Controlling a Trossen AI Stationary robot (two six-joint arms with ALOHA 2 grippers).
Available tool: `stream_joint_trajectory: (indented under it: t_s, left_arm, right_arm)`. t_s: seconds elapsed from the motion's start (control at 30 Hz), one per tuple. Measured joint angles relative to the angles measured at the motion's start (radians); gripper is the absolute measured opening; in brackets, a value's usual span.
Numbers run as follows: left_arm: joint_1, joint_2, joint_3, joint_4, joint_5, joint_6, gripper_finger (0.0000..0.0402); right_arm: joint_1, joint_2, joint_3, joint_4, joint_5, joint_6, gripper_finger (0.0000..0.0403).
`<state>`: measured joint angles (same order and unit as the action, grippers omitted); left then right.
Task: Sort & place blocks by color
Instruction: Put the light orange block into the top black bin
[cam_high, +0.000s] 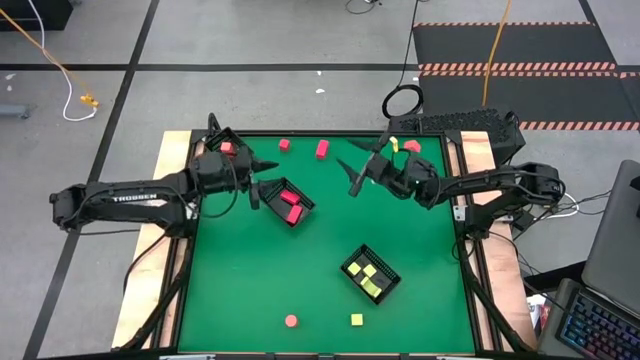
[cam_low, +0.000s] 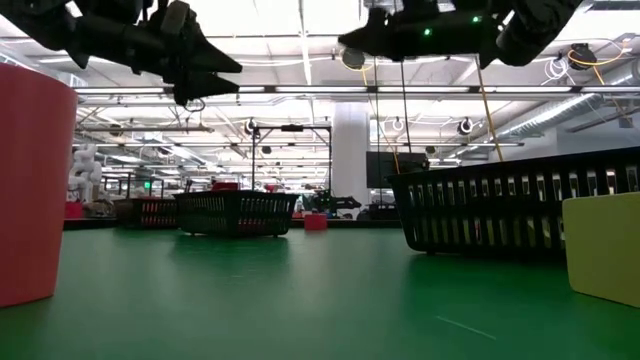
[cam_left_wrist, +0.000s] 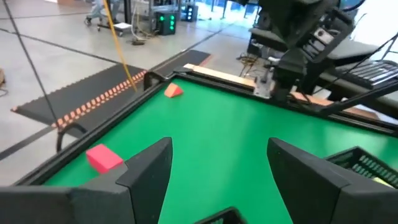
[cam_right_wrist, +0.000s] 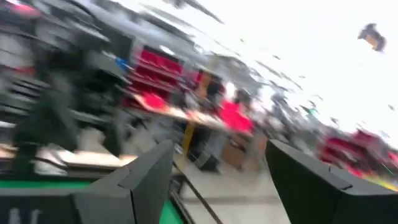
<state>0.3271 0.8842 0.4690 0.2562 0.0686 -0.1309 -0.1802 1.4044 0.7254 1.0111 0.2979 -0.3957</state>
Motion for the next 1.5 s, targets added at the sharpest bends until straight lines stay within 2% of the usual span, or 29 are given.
stream_joint_trajectory:
  t_s: [0.1, 0.23, 0.4, 0.6, 0.73, 0.83, 1.1, 1.2, 1.43, 1.5]
  left_arm:
    - [0.056, -0.001, 0.016, 0.005, 0.043, 0.008, 0.0262]
    - [0.126, -0.001, 0.03, 0.0, 0.142, 0.024, 0.0262]
    - [0.194, -0.002, 0.074, -0.055, 0.195, 0.078, 0.0262]
    - [0.238, -0.002, 0.137, -0.193, 0.193, 0.161, 0.0262]
    - [0.251, -0.002, 0.153, -0.217, 0.193, 0.179, 0.0262]
    - [0.255, -0.002, 0.155, -0.218, 0.194, 0.183, 0.0262]
    - [0.255, -0.002, 0.155, -0.235, 0.193, 0.198, 0.0262]
    - [0.255, -0.002, 0.155, -0.237, 0.193, 0.199, 0.0262]
    - [0.255, -0.002, 0.155, -0.254, 0.193, 0.208, 0.0262]
    - [0.255, -0.002, 0.155, -0.271, 0.193, 0.216, 0.0262]
  right_arm:
    - [-0.024, -0.005, 0.038, -0.143, 0.073, 0.032, 0.0251]
    - [-0.083, -0.007, 0.198, -0.58, 0.152, 0.13, 0.0251]
    - [-0.212, 0.004, 0.416, -1.115, 0.147, 0.33, 0.0251]
    - [-0.433, 0.003, 0.532, -1.484, 0.108, 0.417, 0.0251]
    - [-0.581, 0.017, 0.527, -1.582, -0.015, 0.436, 0.0251]
    - [-0.653, 0.06, 0.525, -1.638, -0.067, 0.405, 0.0251]
    - [-0.738, 0.216, 0.524, -1.773, -0.063, 0.269, 0.0251]
    - [-0.772, 0.27, 0.524, -1.828, -0.01, 0.252, 0.0251]
    - [-0.825, 0.33, 0.524, -1.824, -0.016, 0.17, 0.0251]
    - [-0.828, 0.334, 0.524, -1.827, -0.051, 0.127, 0.0251]
